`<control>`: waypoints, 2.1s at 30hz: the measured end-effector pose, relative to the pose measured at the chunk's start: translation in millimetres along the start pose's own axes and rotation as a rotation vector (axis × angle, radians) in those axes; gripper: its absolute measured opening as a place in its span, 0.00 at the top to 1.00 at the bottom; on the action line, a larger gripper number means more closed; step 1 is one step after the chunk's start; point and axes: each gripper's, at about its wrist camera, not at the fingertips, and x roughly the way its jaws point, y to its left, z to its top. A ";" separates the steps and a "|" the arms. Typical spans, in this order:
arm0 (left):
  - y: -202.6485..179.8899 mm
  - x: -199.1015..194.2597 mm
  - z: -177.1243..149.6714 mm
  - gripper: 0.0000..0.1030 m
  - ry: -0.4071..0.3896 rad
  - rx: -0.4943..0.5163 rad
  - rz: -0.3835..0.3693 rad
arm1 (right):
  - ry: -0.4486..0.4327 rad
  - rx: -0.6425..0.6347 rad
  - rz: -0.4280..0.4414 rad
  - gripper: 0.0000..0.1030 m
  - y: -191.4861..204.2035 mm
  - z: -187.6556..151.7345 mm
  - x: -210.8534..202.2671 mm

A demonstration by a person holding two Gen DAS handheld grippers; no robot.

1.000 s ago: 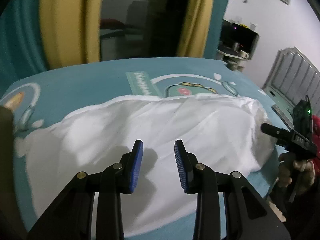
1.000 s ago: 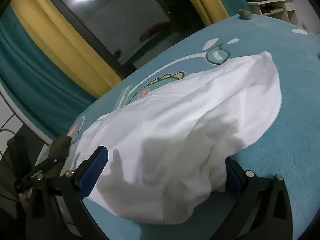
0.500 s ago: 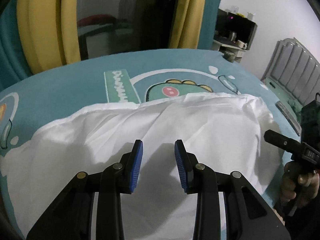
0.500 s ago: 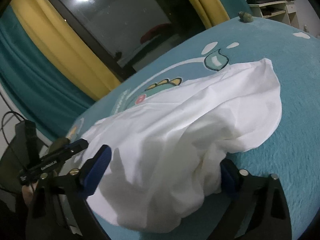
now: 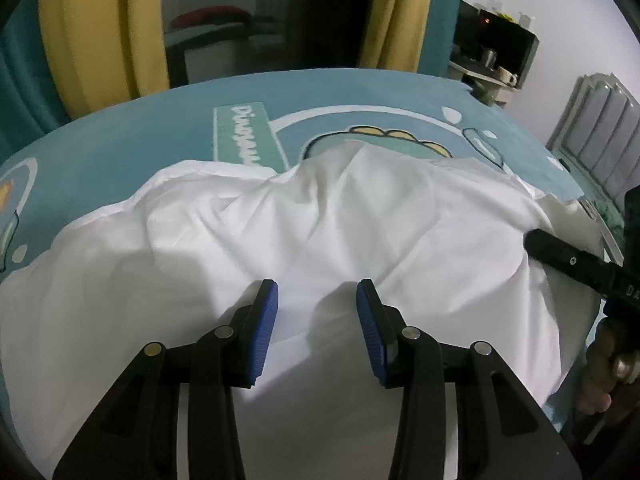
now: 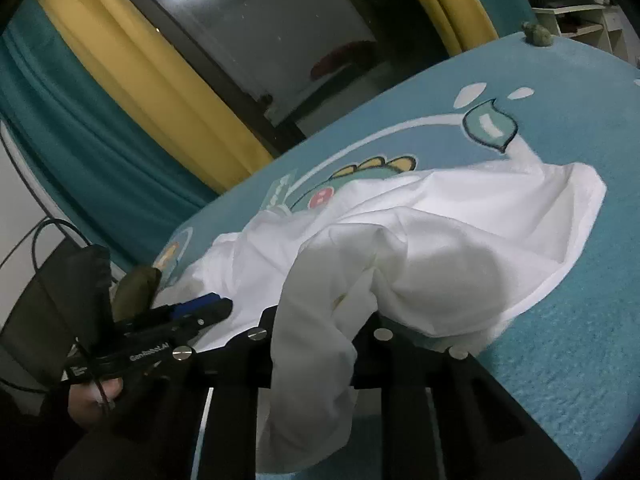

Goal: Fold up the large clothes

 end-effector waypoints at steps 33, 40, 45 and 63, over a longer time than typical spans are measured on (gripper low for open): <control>4.4 -32.1 -18.1 0.58 -0.117 -0.001 -0.250 | -0.061 -0.375 -0.200 0.84 133.1 28.5 -21.7; 70.0 -71.3 -28.9 0.58 -0.222 -0.126 -0.220 | 0.026 -0.489 -0.208 0.84 176.5 12.7 23.6; 114.7 -93.4 -38.3 0.58 -0.265 -0.177 -0.148 | 0.105 -0.538 -0.177 0.84 204.1 -1.9 57.7; 225.6 -142.9 -76.2 0.58 -0.288 -0.305 0.071 | 0.526 -0.771 0.139 0.43 282.2 -95.0 146.5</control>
